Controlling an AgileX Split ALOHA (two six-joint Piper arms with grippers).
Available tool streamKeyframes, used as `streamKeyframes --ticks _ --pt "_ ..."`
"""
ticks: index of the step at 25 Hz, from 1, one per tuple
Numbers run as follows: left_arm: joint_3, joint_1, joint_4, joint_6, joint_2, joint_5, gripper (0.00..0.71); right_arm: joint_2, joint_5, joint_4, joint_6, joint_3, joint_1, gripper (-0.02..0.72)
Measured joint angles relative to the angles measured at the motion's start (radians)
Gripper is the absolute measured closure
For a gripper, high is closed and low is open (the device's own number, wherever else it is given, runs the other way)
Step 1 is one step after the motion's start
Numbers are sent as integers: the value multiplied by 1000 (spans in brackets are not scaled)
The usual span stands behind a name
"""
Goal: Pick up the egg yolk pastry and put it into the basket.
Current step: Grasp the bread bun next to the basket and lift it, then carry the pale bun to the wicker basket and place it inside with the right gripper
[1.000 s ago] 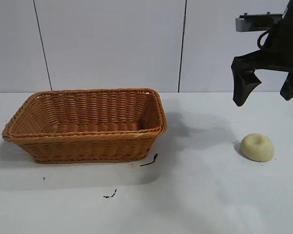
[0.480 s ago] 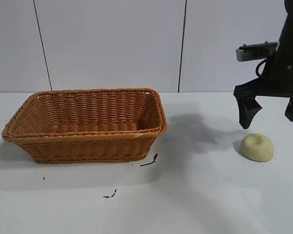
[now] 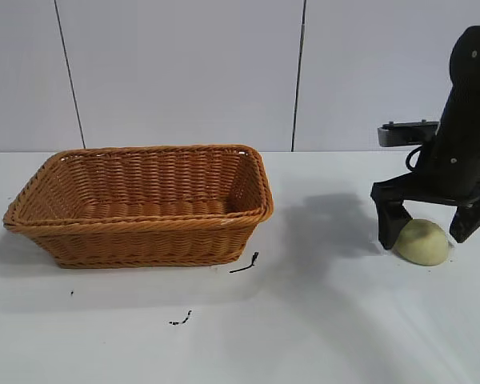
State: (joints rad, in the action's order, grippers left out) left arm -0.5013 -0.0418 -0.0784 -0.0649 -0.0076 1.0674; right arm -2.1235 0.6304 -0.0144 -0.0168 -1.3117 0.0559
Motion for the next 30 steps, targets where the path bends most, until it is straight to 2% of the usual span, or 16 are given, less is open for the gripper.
streamKeyframes --ticks 4,7,11,19,25,30 --pt "0 0 0 0 0 0 14 1 21 -3 0 -6 0 541" --pt "0 0 0 0 0 0 14 18 40 -3 0 -10 0 635" --pt "0 0 0 0 0 0 14 73 137 5 -6 -68 0 659" --pt "0 0 0 0 0 0 14 180 378 6 -15 -314 0 661" --pt "0 0 0 0 0 0 14 180 428 5 -15 -442 14 661" --pt "0 0 0 0 0 0 14 149 474 5 -15 -570 100 661"
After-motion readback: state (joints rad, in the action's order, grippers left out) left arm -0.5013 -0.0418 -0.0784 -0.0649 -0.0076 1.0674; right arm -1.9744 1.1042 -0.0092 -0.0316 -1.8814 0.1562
